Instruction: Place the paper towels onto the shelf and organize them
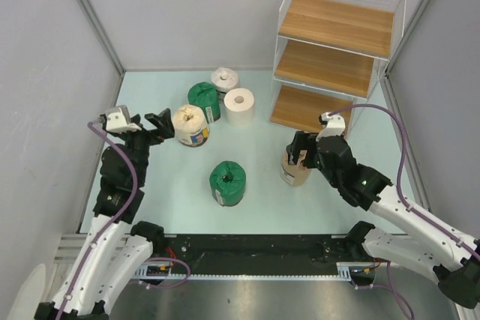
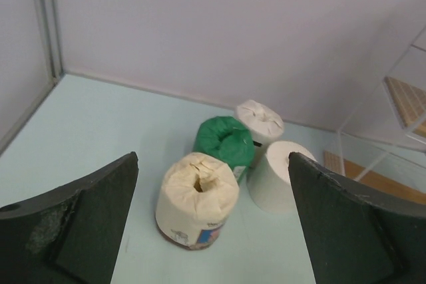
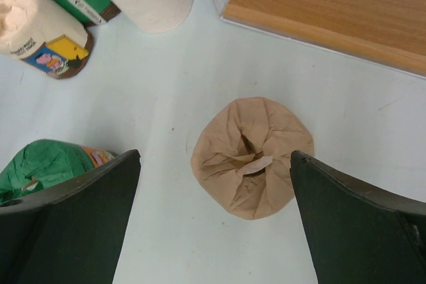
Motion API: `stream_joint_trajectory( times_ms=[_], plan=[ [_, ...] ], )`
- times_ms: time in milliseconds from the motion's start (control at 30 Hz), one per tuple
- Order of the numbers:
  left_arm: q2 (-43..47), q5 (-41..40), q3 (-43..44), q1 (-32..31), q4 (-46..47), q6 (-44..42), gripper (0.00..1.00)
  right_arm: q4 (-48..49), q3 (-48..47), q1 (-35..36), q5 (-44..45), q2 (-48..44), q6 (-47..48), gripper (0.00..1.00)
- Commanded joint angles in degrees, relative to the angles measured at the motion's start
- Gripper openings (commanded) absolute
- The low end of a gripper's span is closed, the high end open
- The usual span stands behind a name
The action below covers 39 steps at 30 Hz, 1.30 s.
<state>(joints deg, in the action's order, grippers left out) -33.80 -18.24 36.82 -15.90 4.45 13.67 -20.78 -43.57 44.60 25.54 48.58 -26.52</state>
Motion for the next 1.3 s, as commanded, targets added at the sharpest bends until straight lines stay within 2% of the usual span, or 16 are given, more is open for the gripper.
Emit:
stream_joint_trajectory(
  times_ms=[0, 100, 300, 467, 667, 833, 1033, 1267],
  plan=[
    [2.16, 8.65, 5.89, -0.18, -18.31, 6.80, 1.00, -0.06, -3.09, -0.13, -5.23, 1.43, 1.12, 1.00],
    [2.78, 13.14, 7.12, -0.18, -23.05, 6.37, 1.00, -2.50, -5.20, 0.84, -3.48, 4.06, 0.25, 1.00],
    [4.71, 14.19, 6.25, -0.18, -27.73, 2.50, 1.00, -3.31, -10.29, 10.41, 4.94, 12.23, -1.59, 1.00],
    [4.18, 16.47, 6.07, -0.18, -28.44, -0.04, 1.00, -1.47, -14.43, 17.70, 3.73, 19.61, -4.67, 1.00],
    [5.59, 17.80, 3.80, -0.18, -27.39, -4.09, 1.00, -0.14, -20.05, 23.07, 0.66, 29.46, -7.14, 1.00],
    [6.38, 17.80, 1.50, -0.18, -26.77, -6.20, 1.00, -0.14, -22.78, 24.22, 0.65, 36.49, -11.25, 1.00],
    [4.89, 21.66, 0.98, -0.27, -25.37, -6.55, 1.00, 0.65, -22.87, 23.08, 1.97, 40.10, -13.91, 0.96],
    [6.03, 21.67, 0.45, -0.36, -24.75, -7.17, 1.00, 1.26, -22.87, 20.27, 1.88, 44.14, -15.23, 0.94]
  ],
)
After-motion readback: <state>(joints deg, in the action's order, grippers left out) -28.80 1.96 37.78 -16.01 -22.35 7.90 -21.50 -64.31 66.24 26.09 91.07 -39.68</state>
